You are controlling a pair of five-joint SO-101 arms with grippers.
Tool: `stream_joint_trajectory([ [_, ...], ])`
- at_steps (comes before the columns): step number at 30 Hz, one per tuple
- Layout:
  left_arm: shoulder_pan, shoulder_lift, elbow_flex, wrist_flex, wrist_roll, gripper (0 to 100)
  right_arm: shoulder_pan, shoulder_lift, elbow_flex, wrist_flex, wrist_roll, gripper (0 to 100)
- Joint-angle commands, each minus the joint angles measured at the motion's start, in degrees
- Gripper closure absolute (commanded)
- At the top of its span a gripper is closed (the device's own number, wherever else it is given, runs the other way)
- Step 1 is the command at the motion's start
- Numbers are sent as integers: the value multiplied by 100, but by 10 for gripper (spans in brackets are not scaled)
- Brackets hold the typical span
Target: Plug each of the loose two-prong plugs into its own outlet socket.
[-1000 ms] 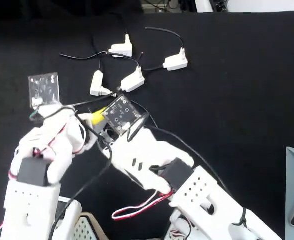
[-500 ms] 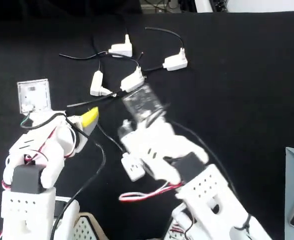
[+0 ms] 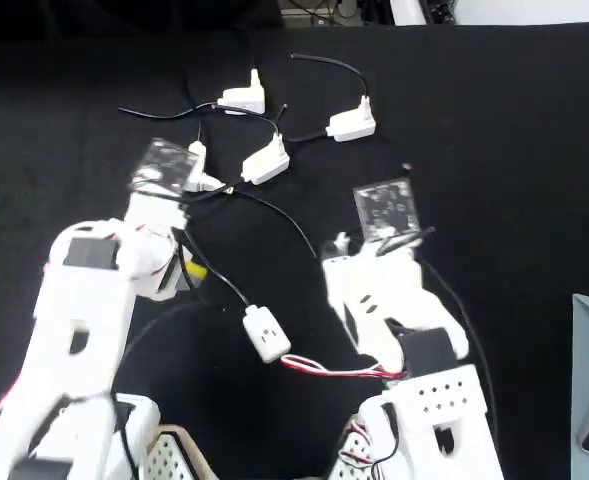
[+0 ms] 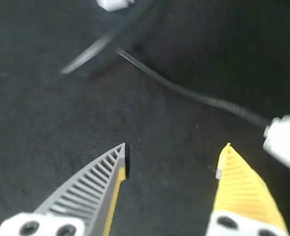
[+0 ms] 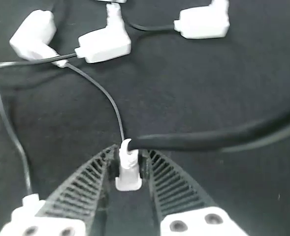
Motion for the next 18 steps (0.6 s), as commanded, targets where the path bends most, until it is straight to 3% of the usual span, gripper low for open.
stream_joint_trajectory([
  [1,57,800,-576,0,-1451,705,387,-374,303,-255,44,987],
  [8,549,1055,-760,-26,-2989,705,501,-963,743,-237,35,987],
  [14,1007,1222,-347,-1275,-3095,705,809,-1332,848,-220,44,987],
  [18,1297,1714,-303,-1591,-3103,705,800,-1411,945,-229,44,987],
])
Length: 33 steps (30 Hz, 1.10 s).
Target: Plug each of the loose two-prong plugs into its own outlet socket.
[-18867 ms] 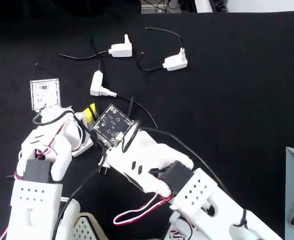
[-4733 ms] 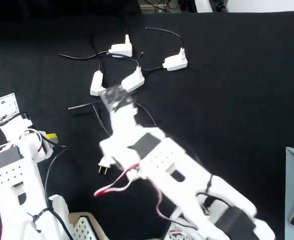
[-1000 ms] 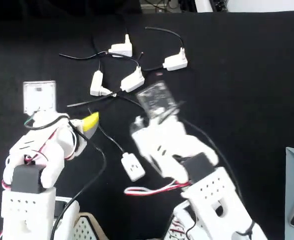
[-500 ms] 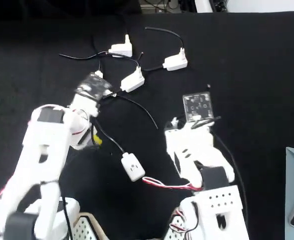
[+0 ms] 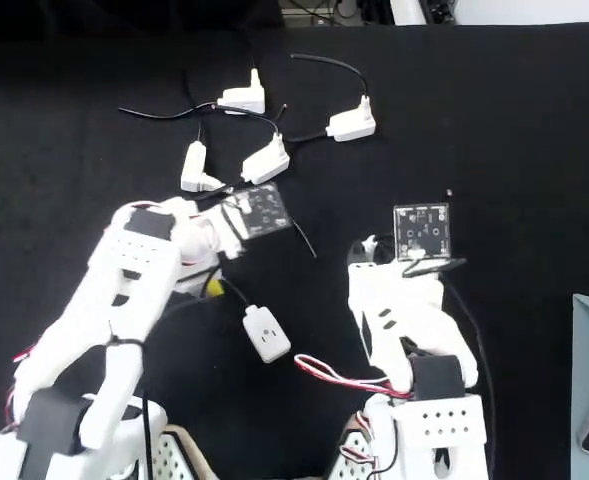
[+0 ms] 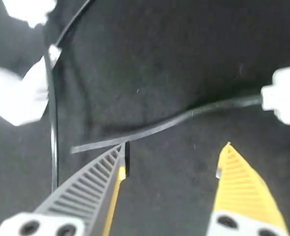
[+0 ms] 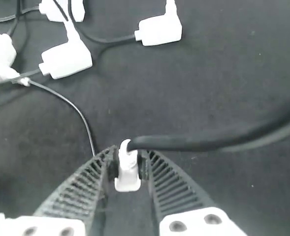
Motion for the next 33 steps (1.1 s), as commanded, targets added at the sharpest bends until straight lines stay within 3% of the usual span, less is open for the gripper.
stream_joint_trajectory([
  [1,295,308,-84,-246,-53,705,79,-92,-4,-97,44,987],
  [7,444,1020,-391,-273,-26,706,79,-92,-4,-97,44,987],
  [14,453,1846,-233,-1310,-18,830,79,-92,-4,-97,44,987],
  [17,453,2004,-207,-1363,-26,865,79,-92,-4,-97,44,987],
  [22,435,2004,-224,-1011,-44,977,79,-101,-4,-97,44,987],
  [33,391,211,-180,1134,264,972,79,-101,-4,-105,44,987],
])
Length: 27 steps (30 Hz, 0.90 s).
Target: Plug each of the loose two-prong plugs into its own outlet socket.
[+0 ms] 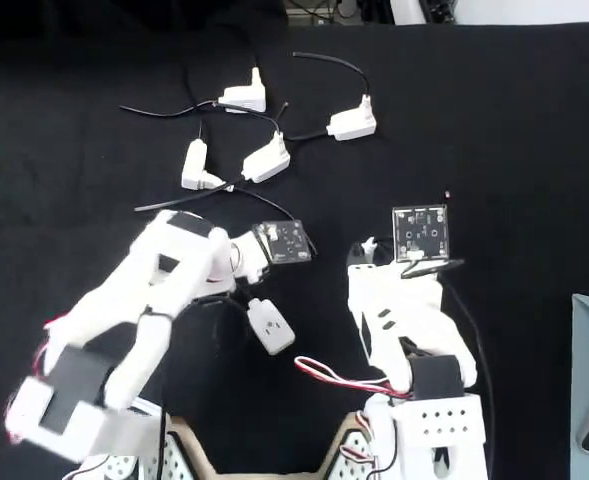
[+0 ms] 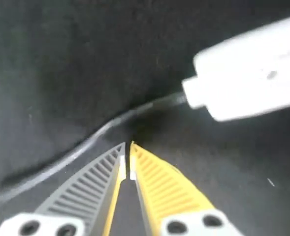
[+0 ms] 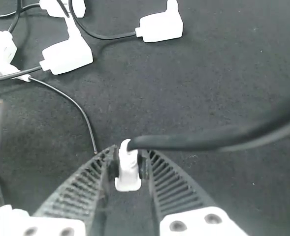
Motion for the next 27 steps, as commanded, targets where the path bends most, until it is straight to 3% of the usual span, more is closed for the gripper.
stream_joint_trajectory([
  [1,-101,-958,-48,624,343,972,79,-84,-40,-105,44,987],
  [7,-567,-1908,-31,1459,668,972,53,-84,-40,-97,44,987],
  [11,-637,-2075,224,1415,651,965,44,-84,-48,-97,44,987],
  [18,84,-2092,769,369,695,737,246,-84,-66,-70,44,987],
  [22,514,-2031,1095,-510,651,728,730,-84,-171,-79,44,986],
  [27,1297,-2031,1200,-826,642,727,844,-84,-163,-97,255,986],
])
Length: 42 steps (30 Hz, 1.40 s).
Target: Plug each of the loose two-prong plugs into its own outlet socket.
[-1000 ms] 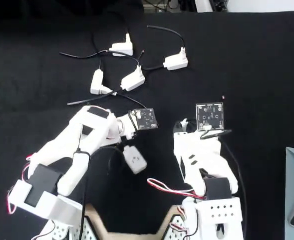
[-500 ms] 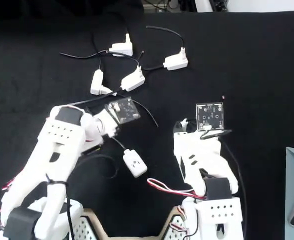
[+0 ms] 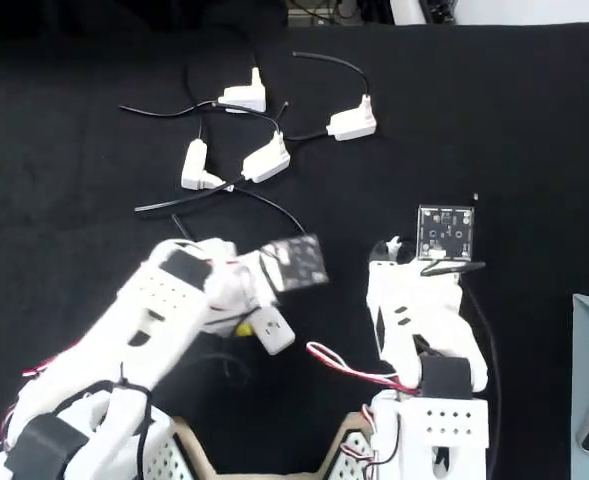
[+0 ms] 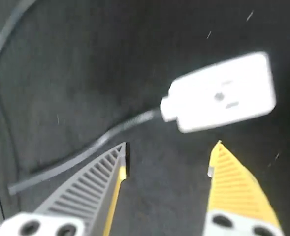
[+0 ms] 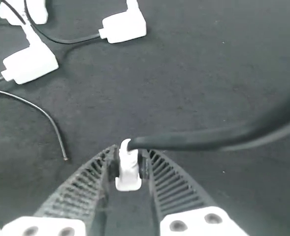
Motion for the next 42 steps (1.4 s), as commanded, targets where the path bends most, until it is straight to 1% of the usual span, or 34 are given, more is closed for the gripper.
stream_joint_trajectory([
  [1,514,-105,-40,-193,-18,727,123,-84,-163,-97,149,986],
  [5,796,-97,-75,-193,-404,727,132,-84,-163,-97,149,986],
  [15,804,-97,180,-185,-1354,727,141,-84,-163,-88,149,986],
  [18,813,-88,171,-202,-1521,727,141,-84,-163,-88,149,986],
  [24,822,501,136,-993,-1486,727,141,-84,-163,-79,149,986],
  [27,971,993,119,-1319,-1477,727,141,-84,-163,-79,149,986],
  [30,1086,1336,110,-1424,-1477,727,141,-84,-163,-79,149,986],
  [34,1042,1424,13,-1389,-1459,733,141,-84,-163,-79,149,986],
  [35,1042,1424,13,-1398,-1398,734,141,-84,-163,-79,149,986],
  [40,1059,1415,-92,-1433,-510,734,141,-84,-163,-79,149,986],
  [42,1095,1415,-92,-1433,-378,772,141,-84,-163,-79,149,986],
])
